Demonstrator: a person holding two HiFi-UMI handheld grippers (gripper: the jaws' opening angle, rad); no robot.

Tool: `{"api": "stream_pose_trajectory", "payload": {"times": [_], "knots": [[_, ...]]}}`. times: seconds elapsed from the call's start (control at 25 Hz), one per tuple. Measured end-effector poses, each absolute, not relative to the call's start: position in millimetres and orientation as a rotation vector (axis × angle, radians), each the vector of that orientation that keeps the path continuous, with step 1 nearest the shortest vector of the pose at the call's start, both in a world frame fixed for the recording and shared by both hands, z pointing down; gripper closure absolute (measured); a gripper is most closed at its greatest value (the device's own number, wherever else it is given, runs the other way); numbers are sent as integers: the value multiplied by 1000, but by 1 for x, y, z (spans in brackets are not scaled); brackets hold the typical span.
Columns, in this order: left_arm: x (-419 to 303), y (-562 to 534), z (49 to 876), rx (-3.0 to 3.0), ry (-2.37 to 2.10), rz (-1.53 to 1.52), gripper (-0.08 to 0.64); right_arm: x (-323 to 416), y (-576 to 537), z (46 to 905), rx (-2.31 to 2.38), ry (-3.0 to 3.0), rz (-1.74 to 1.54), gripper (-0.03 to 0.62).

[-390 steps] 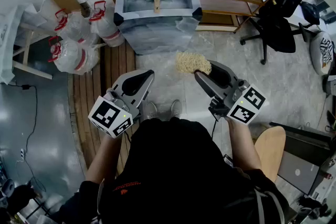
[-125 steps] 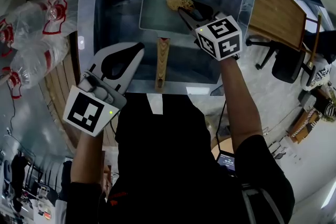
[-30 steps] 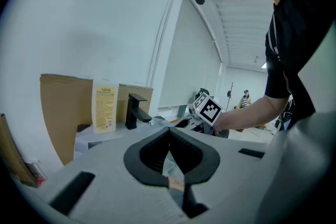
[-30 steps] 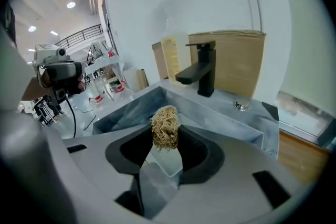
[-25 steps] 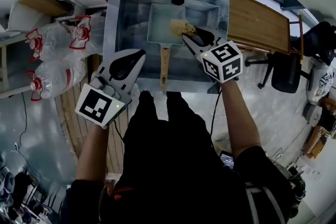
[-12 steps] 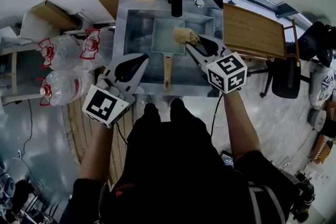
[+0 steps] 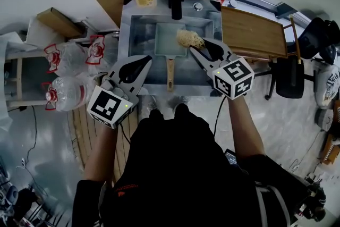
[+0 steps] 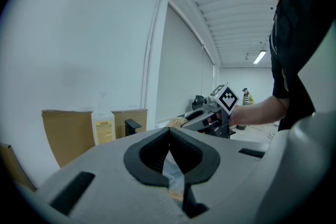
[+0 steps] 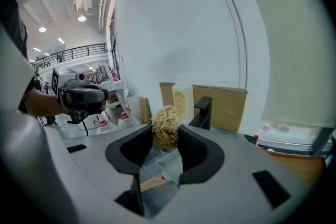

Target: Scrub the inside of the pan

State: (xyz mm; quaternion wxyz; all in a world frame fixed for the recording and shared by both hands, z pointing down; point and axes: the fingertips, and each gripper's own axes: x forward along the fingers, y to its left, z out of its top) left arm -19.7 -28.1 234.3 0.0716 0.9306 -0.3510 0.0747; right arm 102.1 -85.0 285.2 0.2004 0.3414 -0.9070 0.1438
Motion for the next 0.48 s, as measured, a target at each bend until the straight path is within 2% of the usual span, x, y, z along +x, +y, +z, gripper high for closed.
{"api": "stream_pose_trajectory", "payload": {"times": [0.48], "knots": [[-19,-22,227,2833,-1046,215,541,103,-68,258,992,-2612,401,440]]}}
